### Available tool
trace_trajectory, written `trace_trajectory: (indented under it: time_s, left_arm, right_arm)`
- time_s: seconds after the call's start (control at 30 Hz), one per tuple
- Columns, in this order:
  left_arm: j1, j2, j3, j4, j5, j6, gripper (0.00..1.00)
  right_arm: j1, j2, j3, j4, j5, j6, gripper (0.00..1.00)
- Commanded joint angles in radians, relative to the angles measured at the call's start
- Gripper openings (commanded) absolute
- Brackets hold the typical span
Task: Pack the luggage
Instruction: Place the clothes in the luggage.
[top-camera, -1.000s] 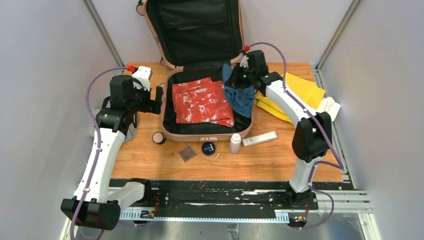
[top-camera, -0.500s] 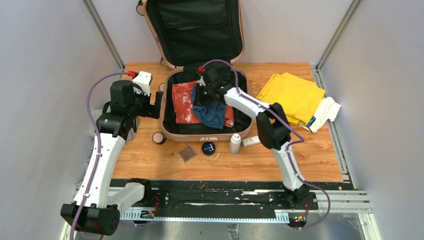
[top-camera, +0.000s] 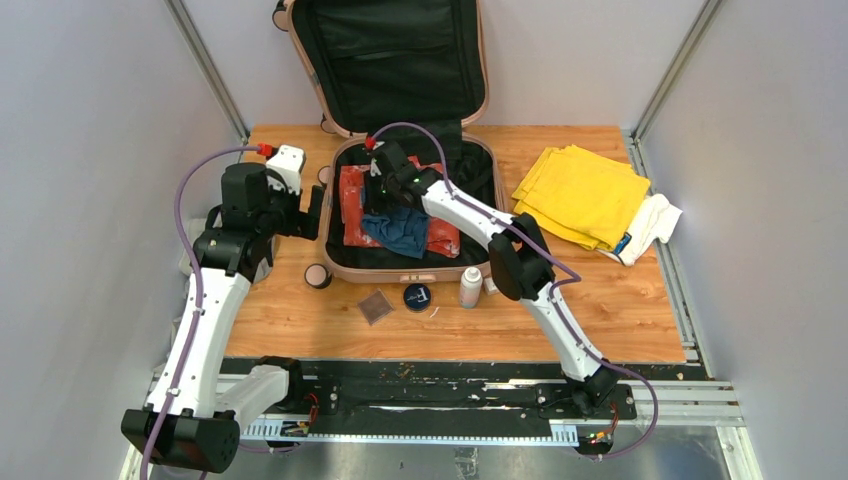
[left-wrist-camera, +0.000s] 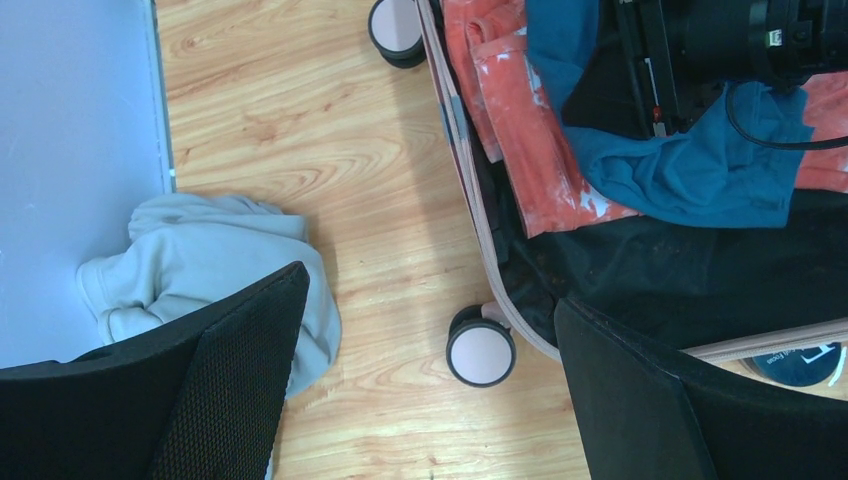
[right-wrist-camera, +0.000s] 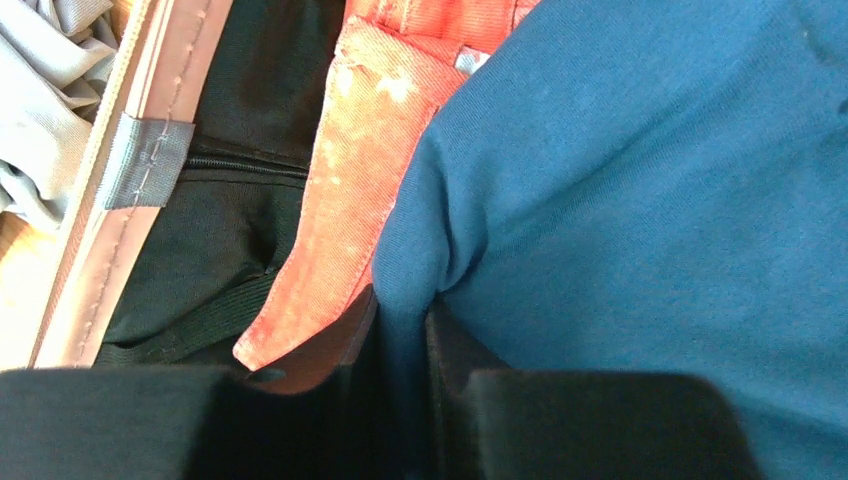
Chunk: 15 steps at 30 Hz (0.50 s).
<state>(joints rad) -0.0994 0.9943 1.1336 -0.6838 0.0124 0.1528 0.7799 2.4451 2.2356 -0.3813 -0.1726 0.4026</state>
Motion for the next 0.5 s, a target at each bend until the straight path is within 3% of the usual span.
trace_trajectory:
  time_s: [0.0, 0.07, 0.17, 0.27, 0.47]
  left_arm:
    - [0.005, 0.006, -0.012, 0.014, -0.009, 0.012, 1.00]
    - [0.005, 0.011, -0.012, 0.015, -0.007, 0.010, 1.00]
    - [0.005, 0.014, -0.011, 0.016, 0.000, 0.008, 1.00]
    - [0.005, 0.011, -0.012, 0.015, 0.004, 0.010, 1.00]
    - [0.004, 0.018, 0.006, 0.015, 0.003, 0.011, 1.00]
  right_arm:
    - [0.016, 0.042, 0.016, -0.030, -0.044, -0.038, 0.37]
    - [-0.002, 0.037, 0.002, -0.035, -0.096, -0.016, 0.65]
    - [-0.037, -0.002, -0.030, -0.032, -0.186, 0.040, 0.77]
    - [-0.063, -0.096, -0.110, 0.030, -0.269, 0.100, 0.76]
    - [-0.076, -0.182, -0.192, 0.133, -0.425, 0.210, 0.54]
